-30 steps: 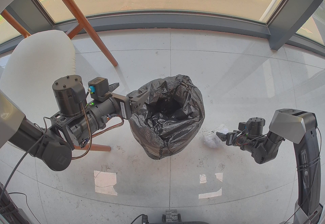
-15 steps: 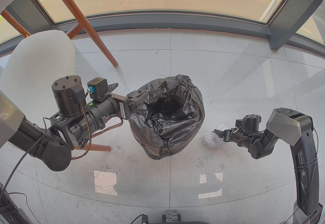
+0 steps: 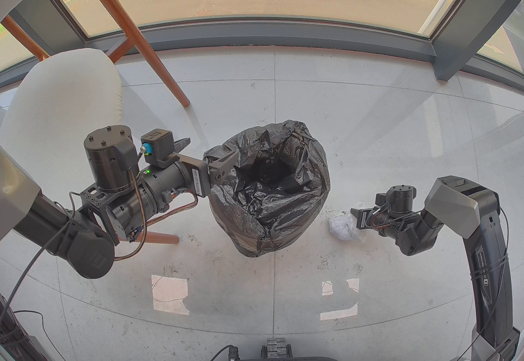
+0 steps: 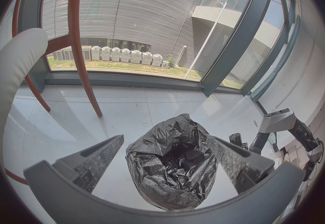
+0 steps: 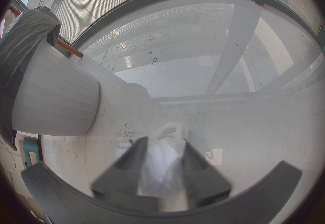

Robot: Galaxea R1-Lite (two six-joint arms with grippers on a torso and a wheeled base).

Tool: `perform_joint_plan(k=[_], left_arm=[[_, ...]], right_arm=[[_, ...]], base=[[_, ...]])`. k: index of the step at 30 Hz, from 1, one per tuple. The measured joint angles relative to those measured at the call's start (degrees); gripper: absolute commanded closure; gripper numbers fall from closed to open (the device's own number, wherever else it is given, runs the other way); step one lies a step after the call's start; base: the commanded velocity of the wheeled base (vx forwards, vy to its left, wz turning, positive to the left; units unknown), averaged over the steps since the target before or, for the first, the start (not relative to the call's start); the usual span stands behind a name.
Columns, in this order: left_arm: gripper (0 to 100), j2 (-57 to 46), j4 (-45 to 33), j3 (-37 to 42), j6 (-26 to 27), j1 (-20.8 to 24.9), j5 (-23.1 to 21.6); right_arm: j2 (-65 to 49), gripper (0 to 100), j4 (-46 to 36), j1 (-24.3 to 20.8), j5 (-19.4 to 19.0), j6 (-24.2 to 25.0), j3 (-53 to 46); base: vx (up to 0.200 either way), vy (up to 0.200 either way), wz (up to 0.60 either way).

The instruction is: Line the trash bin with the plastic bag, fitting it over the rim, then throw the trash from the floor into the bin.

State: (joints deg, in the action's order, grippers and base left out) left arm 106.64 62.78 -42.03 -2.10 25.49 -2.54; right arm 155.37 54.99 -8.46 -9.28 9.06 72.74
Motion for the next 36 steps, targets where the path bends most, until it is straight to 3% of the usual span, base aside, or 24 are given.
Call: perform_joint_plan(k=[11,22,25,30,36], left_arm=[[0,-0.7,2.2,0.5,0.0,-0.1,0.1],[0,-5.4,2.4,4.0,0.4,0.1,-0.2],[0,-6.4,2.5,4.7,1.0,0.1,-0.5],[0,-7.9,2.6,5.2,2.3,0.2,-1.3],[0,-8.8,4.0,5.6,3.0,0.2,-2.3]], right_arm=[[-6.8,100,0.0,0.8,-0.6,0.2,-3.9],[-28.9,100,-0.1,1.2,-1.6,0.7,-16.9],[-35.5,100,-2.0,-1.7,-1.6,0.8,-18.5],[-44.1,100,-9.2,-10.3,-1.5,0.8,-18.8],[-47.6,100,-12.6,-18.7,-1.2,0.7,-14.6]], base=[[0.0,0.0,0.0],[0.0,0.0,0.0],[0.0,0.0,0.0],[0.0,0.0,0.0],[0.0,0.0,0.0]])
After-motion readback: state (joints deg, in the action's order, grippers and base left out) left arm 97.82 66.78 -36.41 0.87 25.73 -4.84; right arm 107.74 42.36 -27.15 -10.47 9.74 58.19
